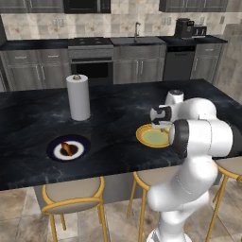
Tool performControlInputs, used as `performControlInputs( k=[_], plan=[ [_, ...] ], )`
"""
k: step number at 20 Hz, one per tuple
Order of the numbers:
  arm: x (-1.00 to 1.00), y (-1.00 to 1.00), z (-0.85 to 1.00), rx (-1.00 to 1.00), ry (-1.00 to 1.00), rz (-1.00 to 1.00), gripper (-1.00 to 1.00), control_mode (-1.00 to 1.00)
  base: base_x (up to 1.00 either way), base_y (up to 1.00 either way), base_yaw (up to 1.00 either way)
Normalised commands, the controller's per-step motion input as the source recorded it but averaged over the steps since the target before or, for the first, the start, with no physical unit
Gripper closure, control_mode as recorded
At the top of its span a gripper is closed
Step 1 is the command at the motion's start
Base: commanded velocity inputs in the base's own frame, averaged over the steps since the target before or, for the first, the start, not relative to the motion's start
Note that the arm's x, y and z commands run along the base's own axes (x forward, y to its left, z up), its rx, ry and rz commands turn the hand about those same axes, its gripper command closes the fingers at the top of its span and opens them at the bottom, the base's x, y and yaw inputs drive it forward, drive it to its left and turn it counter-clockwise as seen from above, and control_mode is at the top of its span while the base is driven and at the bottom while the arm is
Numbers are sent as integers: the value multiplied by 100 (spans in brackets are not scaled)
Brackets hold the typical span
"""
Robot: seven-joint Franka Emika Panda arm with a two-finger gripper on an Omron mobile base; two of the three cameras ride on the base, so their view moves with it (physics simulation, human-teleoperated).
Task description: Pick the chicken drumstick and lemon from their plates and place them in the bowl. Then put the bowl in the fridge.
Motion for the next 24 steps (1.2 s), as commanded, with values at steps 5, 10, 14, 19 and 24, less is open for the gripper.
performControlInputs(
  k=[5,10,14,19,24],
  plan=[
    [-40,-38,50,4,2,0,100,-100,0,0,0],
    [-35,-44,45,0,1,0,100,-100,0,0,0],
    [-18,-59,18,0,0,0,100,-100,0,0,0],
    [-1,-60,4,0,2,0,100,-100,0,0,0],
    [8,-53,-3,0,3,0,100,-100,0,0,0]
  ],
)
